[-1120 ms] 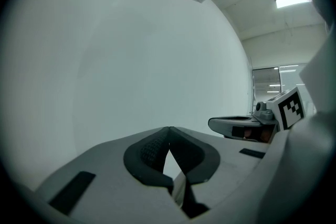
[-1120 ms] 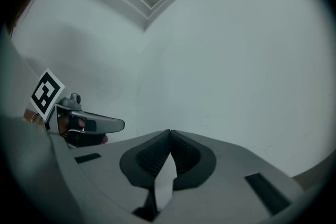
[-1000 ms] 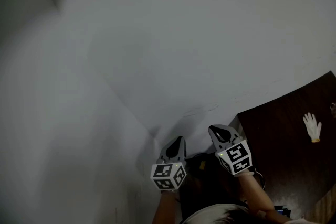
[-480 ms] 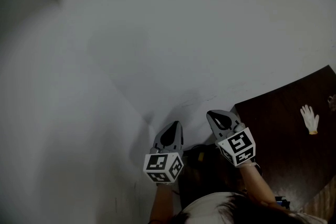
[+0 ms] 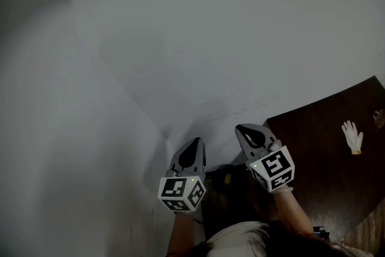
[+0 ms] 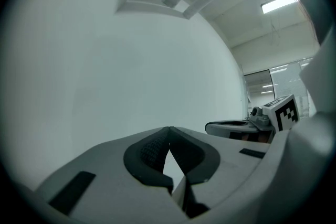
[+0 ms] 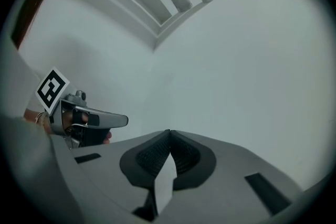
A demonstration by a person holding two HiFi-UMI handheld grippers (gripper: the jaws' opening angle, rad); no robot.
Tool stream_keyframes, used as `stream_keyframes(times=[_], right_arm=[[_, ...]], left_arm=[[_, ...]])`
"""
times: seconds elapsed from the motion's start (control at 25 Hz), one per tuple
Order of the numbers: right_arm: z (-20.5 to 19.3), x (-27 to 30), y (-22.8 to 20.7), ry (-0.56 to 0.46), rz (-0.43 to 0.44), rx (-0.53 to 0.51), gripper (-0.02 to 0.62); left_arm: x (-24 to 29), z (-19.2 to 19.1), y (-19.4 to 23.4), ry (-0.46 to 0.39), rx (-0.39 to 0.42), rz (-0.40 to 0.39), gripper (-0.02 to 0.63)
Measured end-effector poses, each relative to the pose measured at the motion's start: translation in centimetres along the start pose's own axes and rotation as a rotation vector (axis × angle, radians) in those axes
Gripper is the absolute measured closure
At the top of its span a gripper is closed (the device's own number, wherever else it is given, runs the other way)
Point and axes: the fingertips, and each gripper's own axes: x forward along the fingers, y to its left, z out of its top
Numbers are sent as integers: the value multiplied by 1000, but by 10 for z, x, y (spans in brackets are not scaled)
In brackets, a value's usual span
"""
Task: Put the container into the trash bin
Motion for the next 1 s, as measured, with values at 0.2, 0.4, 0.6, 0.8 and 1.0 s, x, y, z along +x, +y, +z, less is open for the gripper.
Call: stream_keyframes(times=[0.2,0.4,0.6,0.8,1.0], right_arm=[[-1,2,0,6,3,-3,589],[-2,3,-2,20,2,-6,589],[-5,7,-5,21,-4,2,589],[-8,8,-8,23,-6,-2,589],[-10,10,-14,29,-3,6,589]], left_arm=[[2,-1,-1,4,1,-11,586],[3,-2,1,14,0,-17,586],[9,-5,4,19,-3,-23,586],[13,-8,5,18,-7,-26,586],[18,-8,6,23,-13,-19,586]])
